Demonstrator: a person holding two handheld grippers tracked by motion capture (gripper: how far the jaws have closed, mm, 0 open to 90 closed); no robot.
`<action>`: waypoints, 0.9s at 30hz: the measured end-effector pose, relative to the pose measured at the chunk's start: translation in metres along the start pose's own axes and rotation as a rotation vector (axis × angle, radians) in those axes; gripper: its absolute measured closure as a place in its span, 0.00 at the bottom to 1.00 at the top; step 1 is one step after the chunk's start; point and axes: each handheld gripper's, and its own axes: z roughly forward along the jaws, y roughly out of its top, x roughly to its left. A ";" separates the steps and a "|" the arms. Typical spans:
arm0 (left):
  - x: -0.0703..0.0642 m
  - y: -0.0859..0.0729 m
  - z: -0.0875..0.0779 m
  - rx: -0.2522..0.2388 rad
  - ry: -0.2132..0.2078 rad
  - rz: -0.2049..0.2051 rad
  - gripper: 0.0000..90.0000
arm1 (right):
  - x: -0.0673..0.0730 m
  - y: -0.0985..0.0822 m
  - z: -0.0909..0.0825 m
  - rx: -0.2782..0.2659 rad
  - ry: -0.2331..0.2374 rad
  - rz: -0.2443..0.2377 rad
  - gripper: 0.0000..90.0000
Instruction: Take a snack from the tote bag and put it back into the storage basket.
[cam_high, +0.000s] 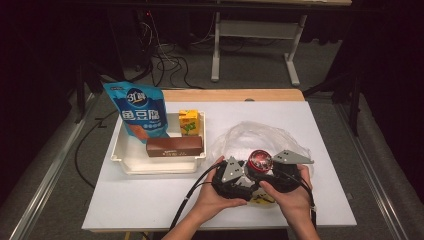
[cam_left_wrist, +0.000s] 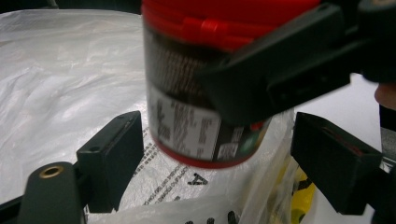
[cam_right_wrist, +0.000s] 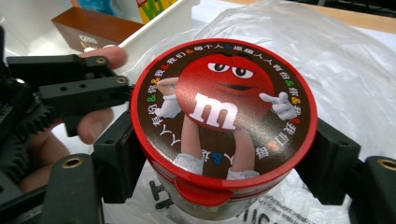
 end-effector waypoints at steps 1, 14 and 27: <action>0.000 0.000 0.000 0.000 0.000 0.000 0.21 | 0.000 0.000 0.000 0.000 0.000 0.000 0.29; 0.007 -0.001 0.005 -0.016 -0.014 0.005 0.26 | 0.006 -0.001 0.004 0.023 0.042 0.009 0.29; 0.007 -0.004 0.004 -0.045 -0.014 0.020 0.29 | 0.008 -0.001 0.004 0.011 0.047 -0.024 0.28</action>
